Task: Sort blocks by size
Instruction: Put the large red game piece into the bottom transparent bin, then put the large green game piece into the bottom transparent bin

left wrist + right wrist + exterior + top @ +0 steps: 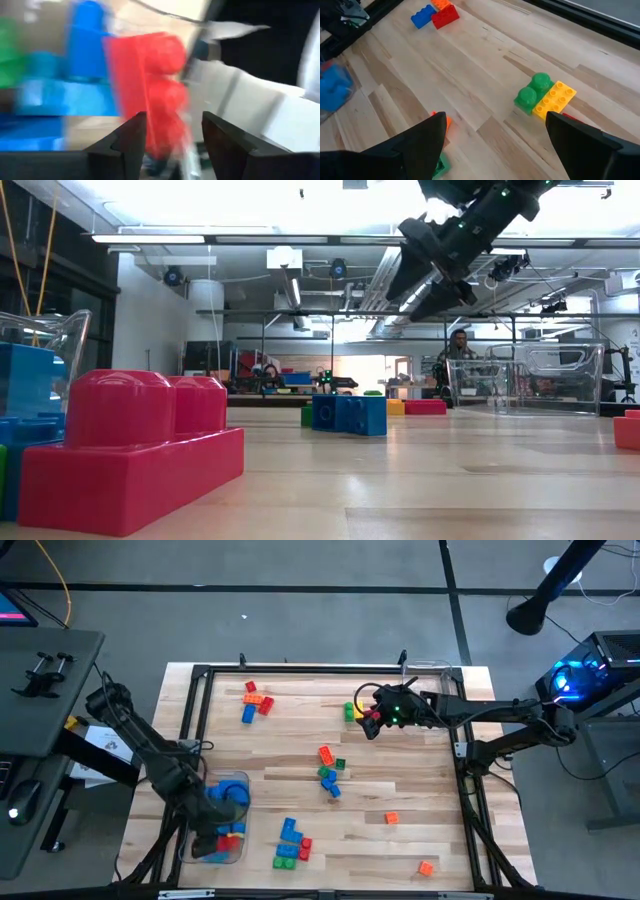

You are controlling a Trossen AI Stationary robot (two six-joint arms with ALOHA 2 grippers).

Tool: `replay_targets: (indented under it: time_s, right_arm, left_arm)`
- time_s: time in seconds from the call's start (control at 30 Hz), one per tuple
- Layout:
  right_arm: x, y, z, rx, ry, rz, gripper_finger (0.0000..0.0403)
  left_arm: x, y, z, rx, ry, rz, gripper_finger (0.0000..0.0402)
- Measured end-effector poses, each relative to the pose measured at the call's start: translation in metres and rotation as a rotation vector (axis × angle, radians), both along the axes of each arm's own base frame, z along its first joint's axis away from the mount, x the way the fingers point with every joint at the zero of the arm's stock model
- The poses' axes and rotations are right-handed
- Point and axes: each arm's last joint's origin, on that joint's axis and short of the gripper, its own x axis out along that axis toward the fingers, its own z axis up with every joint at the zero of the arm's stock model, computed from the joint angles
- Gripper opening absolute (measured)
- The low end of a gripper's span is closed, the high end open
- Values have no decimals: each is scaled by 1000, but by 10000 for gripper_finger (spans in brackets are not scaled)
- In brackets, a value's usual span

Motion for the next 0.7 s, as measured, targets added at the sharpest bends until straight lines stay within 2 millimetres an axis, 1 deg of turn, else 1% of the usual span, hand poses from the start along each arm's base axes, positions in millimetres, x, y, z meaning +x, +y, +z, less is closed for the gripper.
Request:
replay_targets:
  time_s: [0.1, 0.17, 0.27, 0.33, 0.43, 0.5, 0.63, 0.7]
  right_arm:
    - [-1, 0, -1, 5, 20, 0, 336]
    - [-2, 1, -3, 8, 36, 0, 336]
    - [-3, 1, -3, 11, 39, 2, 336]
    - [-1, 1, -1, 32, 8, 23, 336]
    - [4, 3, 5, 76, -81, 85, 336]
    - [5, 4, 11, 93, -140, 127, 336]
    - [3, 7, 13, 165, -158, 127, 336]
    - [2, 10, 10, 191, -127, 118, 336]
  left_arm:
    - [2, -7, 3, -91, -4, -34, 197]
    - [1, -7, 2, -95, 20, -55, 207]
    - [4, 0, 1, -79, 26, -46, 216]
    - [10, 9, 5, -69, -34, -30, 217]
    - [23, 33, 12, -39, -160, -13, 217]
    - [33, 55, 16, 39, -271, 26, 216]
    - [54, 102, 21, 334, -481, 135, 216]
    - [66, 127, 19, 470, -526, 201, 216]
